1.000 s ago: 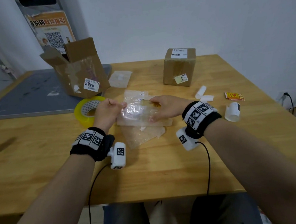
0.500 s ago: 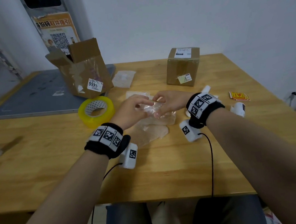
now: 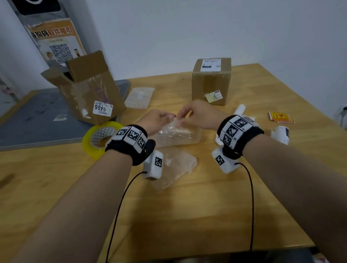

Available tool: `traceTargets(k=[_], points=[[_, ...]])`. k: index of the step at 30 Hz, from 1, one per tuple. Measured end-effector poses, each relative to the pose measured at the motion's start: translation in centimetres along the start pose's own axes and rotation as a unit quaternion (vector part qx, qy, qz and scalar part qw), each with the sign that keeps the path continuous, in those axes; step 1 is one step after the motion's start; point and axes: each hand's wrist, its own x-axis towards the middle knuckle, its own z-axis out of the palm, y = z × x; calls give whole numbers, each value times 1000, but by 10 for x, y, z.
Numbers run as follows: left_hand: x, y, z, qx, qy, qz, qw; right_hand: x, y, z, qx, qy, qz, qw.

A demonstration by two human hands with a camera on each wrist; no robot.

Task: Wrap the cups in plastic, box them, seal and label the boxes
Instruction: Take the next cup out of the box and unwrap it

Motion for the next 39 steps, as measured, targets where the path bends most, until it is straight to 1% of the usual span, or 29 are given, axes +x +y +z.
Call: traceTargets(k=[2, 3, 5, 7, 8, 10, 11, 12, 13, 14, 15, 16, 17, 19, 20, 22, 23, 24, 26, 28, 29, 30, 32, 34, 37, 39], points=[[4, 3, -2, 22, -9, -10, 1000, 1, 0, 1, -77, -60, -1, 995], [6, 5, -3, 27, -14, -15, 999, 2, -1, 4, -110, -78, 0, 991], [9, 9, -4, 23, -22, -28, 999, 7, 3, 9, -125, -80, 0, 989], [9, 13, -9, 45, -14, -34, 998, 14, 5, 7, -102, -75, 4, 992], [7, 14, -14, 74, 17, -33, 997, 18, 6, 5, -85, -79, 13, 993], [-1, 17, -26, 134, 131, -34, 982, 26, 10, -1, -14, -111, 45, 993], [-5, 18, -31, 143, 174, -41, 974, 30, 13, -2, 28, -124, 60, 990], [-8, 17, -35, 132, 176, -60, 974, 33, 16, -3, 56, -132, 75, 987], [-12, 18, -35, 94, 141, -94, 981, 36, 19, -3, 66, -138, 86, 985], [-15, 16, -31, 44, 83, -141, 986, 39, 20, -2, 71, -141, 95, 983], [-18, 15, -25, -7, 22, -189, 982, 43, 22, -1, 78, -146, 105, 981], [-20, 13, -18, -44, -27, -221, 974, 46, 23, 0, 84, -151, 113, 978], [-21, 11, -12, -66, -56, -235, 968, 50, 24, 1, 85, -156, 119, 977], [-14, 4, -1, -102, -62, -240, 963, 53, 24, 4, 102, -156, 134, 973], [-8, -1, 2, -141, -59, -241, 958, 54, 25, 6, 121, -148, 146, 971], [-1, -6, 7, -224, -51, -235, 944, 55, 27, 12, 158, -120, 161, 967], [3, -9, 9, -249, -48, -231, 939, 53, 26, 14, 174, -105, 165, 965], [11, -17, 11, -258, -33, -231, 938, 50, 26, 17, 199, -92, 165, 962], [16, -16, 11, -262, 19, -236, 936, 46, 23, 19, 271, -71, 157, 947], [11, -5, 3, -246, 67, -224, 941, 43, 17, 15, 302, -37, 136, 943], [8, -2, -1, -250, 79, -214, 941, 42, 13, 12, 310, -18, 123, 943], [8, -1, -6, -268, 83, -197, 939, 40, 8, 8, 317, -3, 111, 942], [0, 7, -14, -309, 93, -140, 936, 35, -5, 2, 341, 14, 86, 936], [-10, 17, -20, -361, 79, -91, 925, 29, -16, -4, 380, 20, 63, 923], [-19, 30, -23, -430, 63, -51, 899, 21, -26, -9, 426, 35, 48, 903], [-20, 37, -23, -444, 63, -27, 894, 20, -29, -13, 425, 58, 44, 902]])
